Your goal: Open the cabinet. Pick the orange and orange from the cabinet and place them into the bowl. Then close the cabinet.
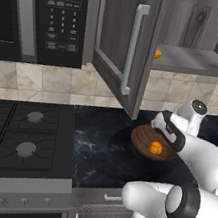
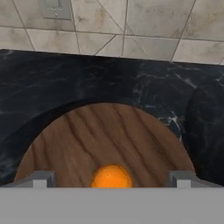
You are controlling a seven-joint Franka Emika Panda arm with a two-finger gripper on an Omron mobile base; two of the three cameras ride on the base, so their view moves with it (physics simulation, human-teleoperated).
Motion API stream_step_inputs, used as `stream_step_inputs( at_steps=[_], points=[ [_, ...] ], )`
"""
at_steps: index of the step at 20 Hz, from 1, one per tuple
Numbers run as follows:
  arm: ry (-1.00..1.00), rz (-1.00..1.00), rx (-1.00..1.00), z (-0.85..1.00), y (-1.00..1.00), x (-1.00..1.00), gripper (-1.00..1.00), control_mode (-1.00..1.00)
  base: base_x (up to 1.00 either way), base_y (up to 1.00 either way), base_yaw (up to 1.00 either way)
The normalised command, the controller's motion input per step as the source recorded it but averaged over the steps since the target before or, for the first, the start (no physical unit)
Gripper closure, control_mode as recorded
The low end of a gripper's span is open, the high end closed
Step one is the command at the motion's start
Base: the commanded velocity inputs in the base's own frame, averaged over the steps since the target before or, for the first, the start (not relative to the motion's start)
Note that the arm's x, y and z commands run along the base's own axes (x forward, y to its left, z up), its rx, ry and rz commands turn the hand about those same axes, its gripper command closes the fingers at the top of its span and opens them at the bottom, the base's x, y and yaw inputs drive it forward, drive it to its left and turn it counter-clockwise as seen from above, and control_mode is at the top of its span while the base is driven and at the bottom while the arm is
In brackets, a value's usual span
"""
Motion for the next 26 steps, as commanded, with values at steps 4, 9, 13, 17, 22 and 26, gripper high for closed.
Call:
stream_step_inputs(
  at_steps=[4,9,13,17,22,26],
  points=[
    [0.00,0.00,0.01,0.66,0.00,-0.23,-1.00,-1.00,0.00,0.00,0.00],
    [0.00,0.00,0.02,0.71,0.00,-0.19,-1.00,-1.00,0.00,0.00,0.00],
    [0.00,0.00,0.02,0.72,0.00,-0.17,-1.00,-1.00,0.00,0.00,0.00],
    [0.00,0.00,0.01,0.74,0.00,-0.15,-1.00,-1.00,0.00,0.00,0.00],
    [0.00,0.00,0.01,0.73,0.00,-0.08,-1.00,-1.00,0.00,0.00,0.00],
    [0.00,0.00,0.00,0.64,0.00,0.00,-1.00,-1.00,0.00,0.00,0.00]
  ],
)
